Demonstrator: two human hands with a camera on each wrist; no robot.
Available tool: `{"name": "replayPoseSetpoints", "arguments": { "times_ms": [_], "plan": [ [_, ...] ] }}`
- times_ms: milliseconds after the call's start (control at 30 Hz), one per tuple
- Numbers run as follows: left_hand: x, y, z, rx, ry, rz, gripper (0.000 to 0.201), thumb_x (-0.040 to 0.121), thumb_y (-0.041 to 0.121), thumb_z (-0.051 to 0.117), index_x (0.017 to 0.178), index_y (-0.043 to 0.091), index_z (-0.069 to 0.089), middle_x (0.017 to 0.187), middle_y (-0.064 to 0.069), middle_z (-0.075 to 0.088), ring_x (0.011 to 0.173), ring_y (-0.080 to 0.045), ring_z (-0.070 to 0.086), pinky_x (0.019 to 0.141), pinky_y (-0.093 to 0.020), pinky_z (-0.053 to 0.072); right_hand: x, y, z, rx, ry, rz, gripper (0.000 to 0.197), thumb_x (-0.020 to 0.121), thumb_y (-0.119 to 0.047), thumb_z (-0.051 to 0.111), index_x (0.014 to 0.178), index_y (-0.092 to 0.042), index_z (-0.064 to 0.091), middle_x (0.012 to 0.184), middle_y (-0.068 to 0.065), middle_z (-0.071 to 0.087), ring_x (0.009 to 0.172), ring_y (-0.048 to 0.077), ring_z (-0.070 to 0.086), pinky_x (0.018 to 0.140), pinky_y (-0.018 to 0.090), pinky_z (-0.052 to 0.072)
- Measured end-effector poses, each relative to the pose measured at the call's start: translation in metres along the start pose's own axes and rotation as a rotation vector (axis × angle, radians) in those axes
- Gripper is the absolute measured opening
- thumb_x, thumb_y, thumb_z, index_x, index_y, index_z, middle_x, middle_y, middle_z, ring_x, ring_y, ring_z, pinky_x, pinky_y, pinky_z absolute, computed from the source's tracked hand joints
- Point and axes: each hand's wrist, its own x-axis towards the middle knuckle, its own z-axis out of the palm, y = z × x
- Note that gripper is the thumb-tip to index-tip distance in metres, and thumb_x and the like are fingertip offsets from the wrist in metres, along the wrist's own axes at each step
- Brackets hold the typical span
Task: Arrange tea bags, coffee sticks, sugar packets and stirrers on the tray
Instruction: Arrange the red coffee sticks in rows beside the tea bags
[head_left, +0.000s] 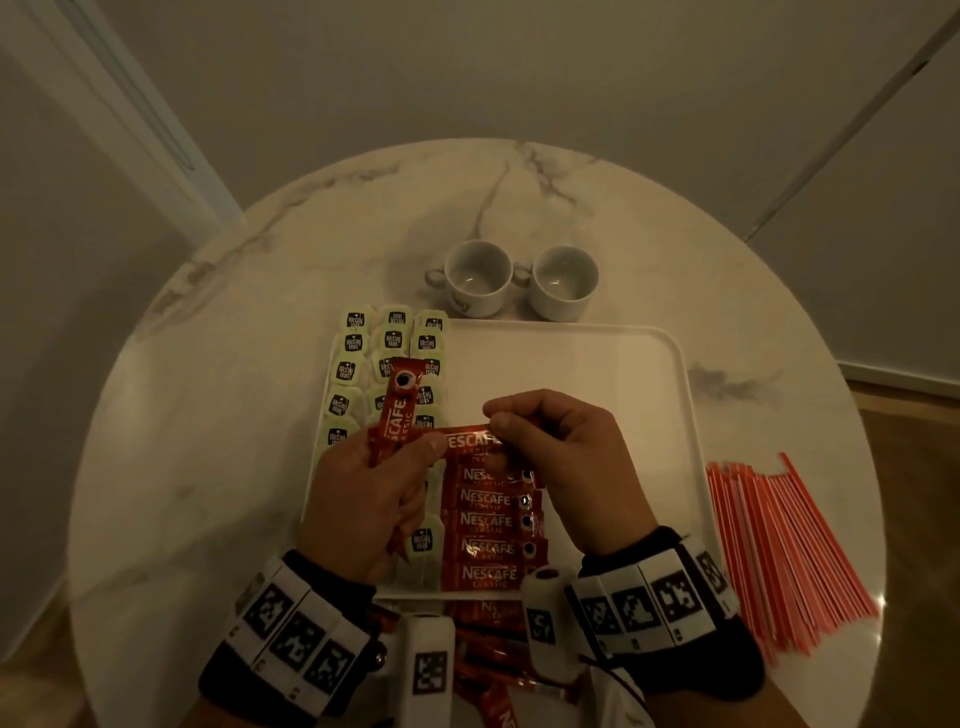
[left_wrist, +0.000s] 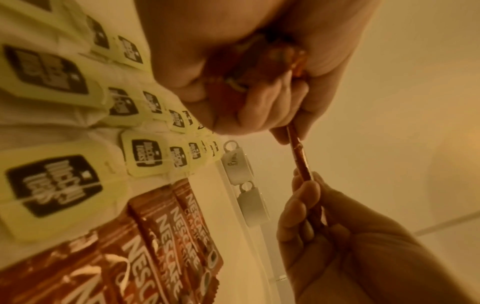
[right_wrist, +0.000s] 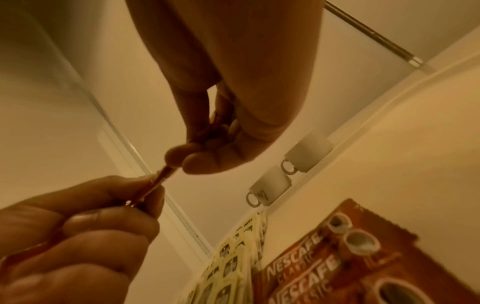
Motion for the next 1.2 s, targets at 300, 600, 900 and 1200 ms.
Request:
{"name": "replayPoseSetpoints", "arguments": {
  "times_ms": [300,600,900,1200],
  "plan": [
    [0.016,0.0,0.007,0.233,-0.024,0.033,0.02,0.086,0.02,0.067,0.07,0.009,0.061,0.046,0.0,0.04,0.038,-0.014,0.033,0.038,-0.022,0.031,0.016,-0.004,-0.011,-0.545,-0.169,-0.085,0.015,0.084,-0.025,0.069,0.099,-0.027,0.073,0.09,-0.009,0.071,0.084,0.003,0.066,0.078,0.024,0.055],
    [0.019,0.002,-0.004,0.054,0.002,-0.056,0.025,0.086,0.028,0.063,0.075,0.012,0.048,0.054,-0.006,0.037,0.039,-0.015,0.027,0.038,-0.02,0.028,0.071,-0.001,-0.03,-0.769,-0.127,0.028,0.024,0.087,-0.004,0.06,0.102,-0.017,0.073,0.096,-0.002,0.072,0.087,0.008,0.066,0.085,0.022,0.053],
    [0.016,-0.006,-0.008,0.095,-0.077,-0.214,0.039,0.089,0.029,0.061,0.102,-0.007,0.053,0.05,-0.004,0.041,0.036,-0.014,0.029,0.037,-0.02,0.028,0.087,0.012,-0.029,-0.918,-0.269,0.091,0.018,0.084,-0.009,0.066,0.094,-0.019,0.076,0.091,-0.007,0.07,0.086,0.006,0.062,0.082,0.021,0.047],
    [0.009,-0.011,0.001,0.118,-0.186,-0.357,0.019,0.09,0.028,0.058,0.08,0.012,0.059,0.051,-0.004,0.042,0.035,-0.012,0.03,0.036,-0.018,0.027,0.087,0.017,-0.022,-1.002,-0.278,0.057,0.012,0.081,-0.019,0.071,0.092,-0.024,0.075,0.088,-0.011,0.062,0.085,0.006,0.06,0.077,0.021,0.05]
  ]
}}
